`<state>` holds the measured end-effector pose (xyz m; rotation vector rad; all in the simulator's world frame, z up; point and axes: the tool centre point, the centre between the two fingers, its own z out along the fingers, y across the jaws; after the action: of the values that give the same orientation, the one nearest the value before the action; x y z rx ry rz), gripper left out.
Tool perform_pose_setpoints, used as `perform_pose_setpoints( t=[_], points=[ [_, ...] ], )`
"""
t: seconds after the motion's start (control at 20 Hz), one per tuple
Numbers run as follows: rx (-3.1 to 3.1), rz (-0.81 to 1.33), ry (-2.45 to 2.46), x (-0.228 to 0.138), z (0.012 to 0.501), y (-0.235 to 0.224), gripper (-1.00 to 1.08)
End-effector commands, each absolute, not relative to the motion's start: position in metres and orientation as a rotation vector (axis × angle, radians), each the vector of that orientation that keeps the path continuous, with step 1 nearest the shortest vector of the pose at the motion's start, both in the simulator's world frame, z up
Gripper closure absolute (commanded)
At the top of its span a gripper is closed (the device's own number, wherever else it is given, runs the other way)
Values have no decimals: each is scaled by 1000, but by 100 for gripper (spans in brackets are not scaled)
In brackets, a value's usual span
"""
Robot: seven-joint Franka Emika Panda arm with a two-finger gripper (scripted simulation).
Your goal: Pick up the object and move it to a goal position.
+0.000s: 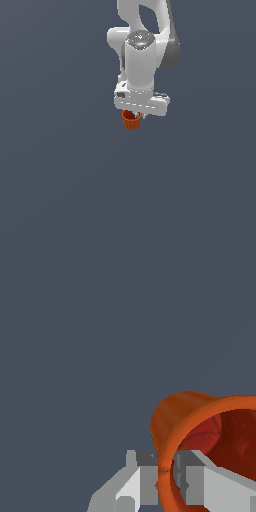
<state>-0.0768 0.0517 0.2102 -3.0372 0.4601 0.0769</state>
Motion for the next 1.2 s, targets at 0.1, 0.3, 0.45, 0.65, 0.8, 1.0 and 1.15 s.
perform_pose_setpoints(
  t=[0.1, 0.3, 0.45, 0.65, 0.8, 1.0, 1.15],
  points=[
    [-3038, 75, 460, -78, 261, 64, 108],
    [-3038, 75, 460, -78, 304, 75, 108],
    [-3038, 75, 460, -78, 335, 83, 108],
    [-3037, 75, 459, -78, 370, 92, 108],
    [-3037, 75, 459, -77, 390, 97, 108],
    [-3036, 75, 459, -76, 410, 103, 108],
    [-3036, 75, 459, -75, 419, 105, 108]
  ],
)
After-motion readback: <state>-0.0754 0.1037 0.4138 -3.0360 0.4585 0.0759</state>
